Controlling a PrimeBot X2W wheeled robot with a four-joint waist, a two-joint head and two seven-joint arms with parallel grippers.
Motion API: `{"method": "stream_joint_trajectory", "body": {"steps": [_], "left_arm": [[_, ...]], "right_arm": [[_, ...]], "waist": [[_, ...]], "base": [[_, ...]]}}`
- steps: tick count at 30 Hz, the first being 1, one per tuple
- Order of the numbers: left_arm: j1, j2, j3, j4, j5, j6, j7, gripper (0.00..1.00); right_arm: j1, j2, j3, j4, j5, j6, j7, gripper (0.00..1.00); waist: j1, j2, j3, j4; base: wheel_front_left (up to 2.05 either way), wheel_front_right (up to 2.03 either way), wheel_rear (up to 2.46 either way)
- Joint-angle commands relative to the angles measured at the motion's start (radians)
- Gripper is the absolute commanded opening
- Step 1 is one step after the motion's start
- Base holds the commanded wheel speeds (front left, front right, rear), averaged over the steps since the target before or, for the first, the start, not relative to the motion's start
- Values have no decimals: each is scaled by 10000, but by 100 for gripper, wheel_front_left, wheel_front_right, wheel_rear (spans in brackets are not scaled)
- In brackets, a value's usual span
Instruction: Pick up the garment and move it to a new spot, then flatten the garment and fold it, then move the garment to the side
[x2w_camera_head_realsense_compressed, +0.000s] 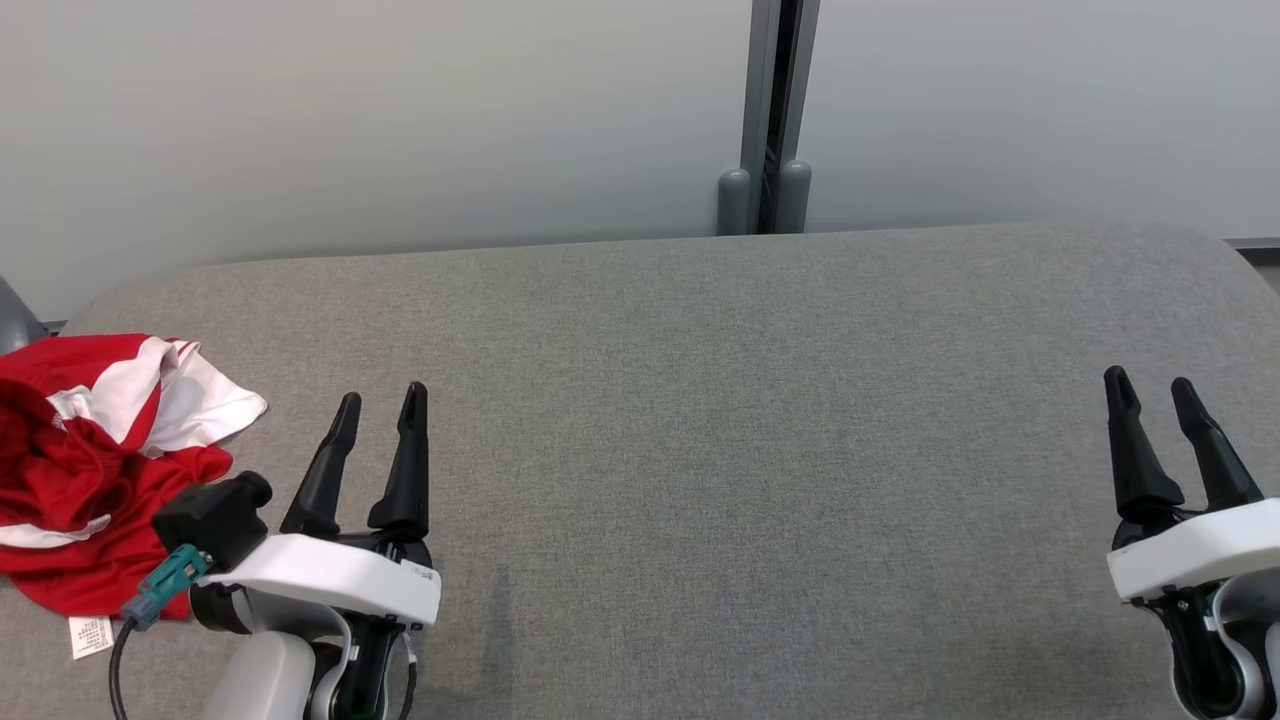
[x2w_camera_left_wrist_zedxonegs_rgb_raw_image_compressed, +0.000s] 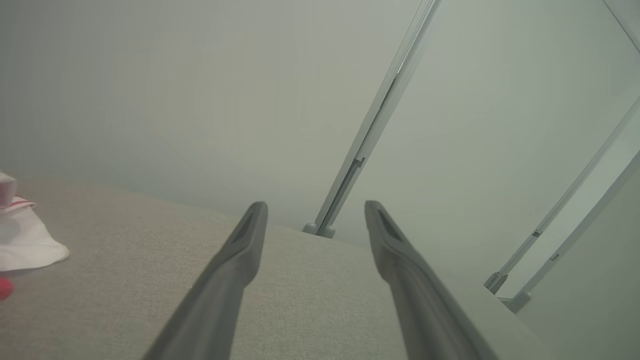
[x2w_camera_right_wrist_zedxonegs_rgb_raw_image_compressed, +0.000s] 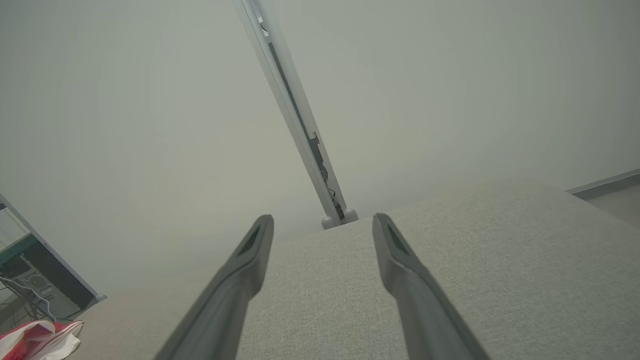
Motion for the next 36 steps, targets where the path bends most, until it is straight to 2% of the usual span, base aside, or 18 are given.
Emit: {"method": "stream_joint_trajectory", "body": {"steps": [1,21,36], "left_arm": [[-329,69,13,-76,333,61,53,100],[-330,187,89,399,2304,512,373,100],[-240,186,99,684,3375,738,604,100]], "right_arm": [[-217,-136,96,-92,-345,16,-166,100],[-167,61,593,458,-2329,18,-368,100],[-41,309,764,757,-2934,19,-574,100]], "waist": [[0,0,-3,0],[0,0,-9,47],[0,0,28,34]], "base": [[0,0,0],[0,0,0],[0,0,0]]}}
